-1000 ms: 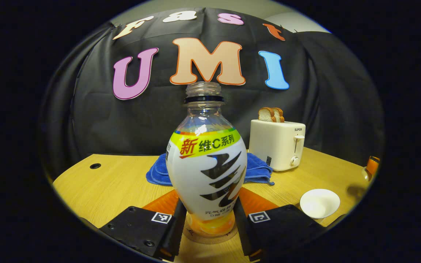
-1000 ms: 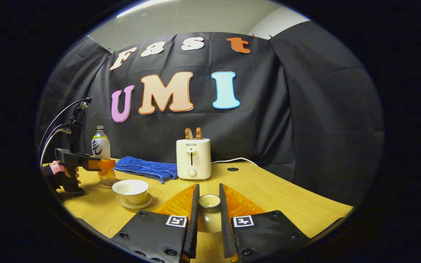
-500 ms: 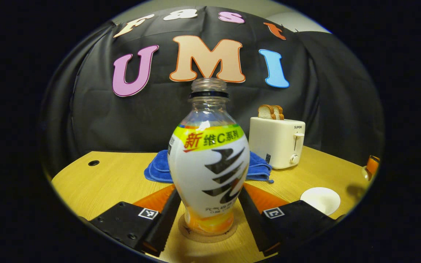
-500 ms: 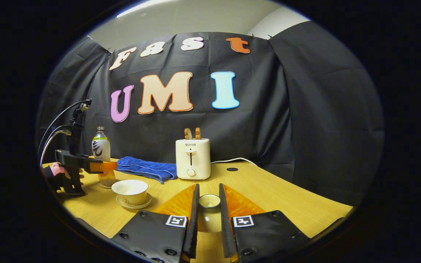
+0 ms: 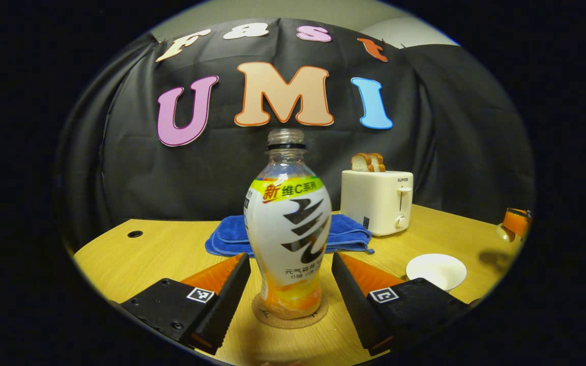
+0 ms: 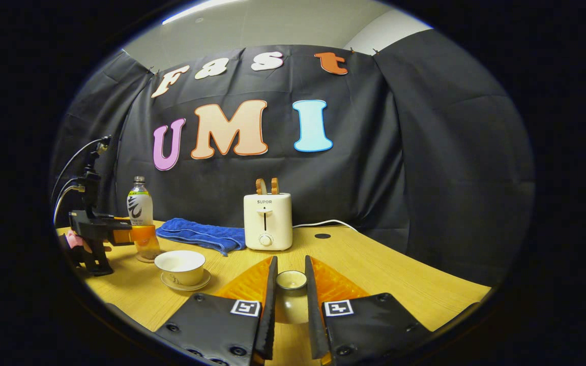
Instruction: Open the teacup lid with one hand, grasp the water bottle and pour water into the teacup with the other hand; after pouring, place the water bottle on the coaster and then close the teacup lid.
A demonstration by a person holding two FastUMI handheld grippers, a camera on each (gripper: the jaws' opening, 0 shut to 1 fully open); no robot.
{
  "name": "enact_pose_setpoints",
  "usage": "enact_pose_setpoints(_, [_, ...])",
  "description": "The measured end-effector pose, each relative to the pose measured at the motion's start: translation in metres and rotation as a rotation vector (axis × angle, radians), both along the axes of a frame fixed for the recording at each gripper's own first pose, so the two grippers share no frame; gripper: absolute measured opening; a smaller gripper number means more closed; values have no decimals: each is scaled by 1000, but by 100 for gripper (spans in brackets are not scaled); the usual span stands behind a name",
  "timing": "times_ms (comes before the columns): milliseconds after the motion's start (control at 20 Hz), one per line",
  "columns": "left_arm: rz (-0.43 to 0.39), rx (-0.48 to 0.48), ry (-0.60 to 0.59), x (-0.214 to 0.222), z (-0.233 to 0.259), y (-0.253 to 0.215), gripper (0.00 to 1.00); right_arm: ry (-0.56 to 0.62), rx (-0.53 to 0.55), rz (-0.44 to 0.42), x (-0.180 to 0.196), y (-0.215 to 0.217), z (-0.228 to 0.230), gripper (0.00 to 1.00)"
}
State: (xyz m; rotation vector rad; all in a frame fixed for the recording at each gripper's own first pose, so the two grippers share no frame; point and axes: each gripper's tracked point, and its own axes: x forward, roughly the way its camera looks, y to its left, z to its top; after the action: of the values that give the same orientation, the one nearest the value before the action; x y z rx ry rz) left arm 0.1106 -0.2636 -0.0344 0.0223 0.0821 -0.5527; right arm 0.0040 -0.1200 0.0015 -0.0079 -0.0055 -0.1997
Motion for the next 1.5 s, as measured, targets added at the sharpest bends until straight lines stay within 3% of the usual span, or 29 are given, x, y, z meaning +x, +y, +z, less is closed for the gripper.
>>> enact_pose_setpoints(250, [-16,-61,-86,-23,16,14,94,-1,1,13,2,2,1,31])
enact_pose_setpoints(600, [16,-57,-91,-39,15,46,94,8,5,136,23,39,-2,31])
enact_pose_setpoints(1000, [289,-38,-94,-39,13,119,94,13,10,254,54,90,-5,31])
enact_pose_setpoints(1300, [399,-31,-95,-41,12,142,93,19,17,358,77,134,-7,29])
enact_pose_setpoints(1500, [399,-30,-93,-41,12,140,94,24,20,426,90,156,-9,31])
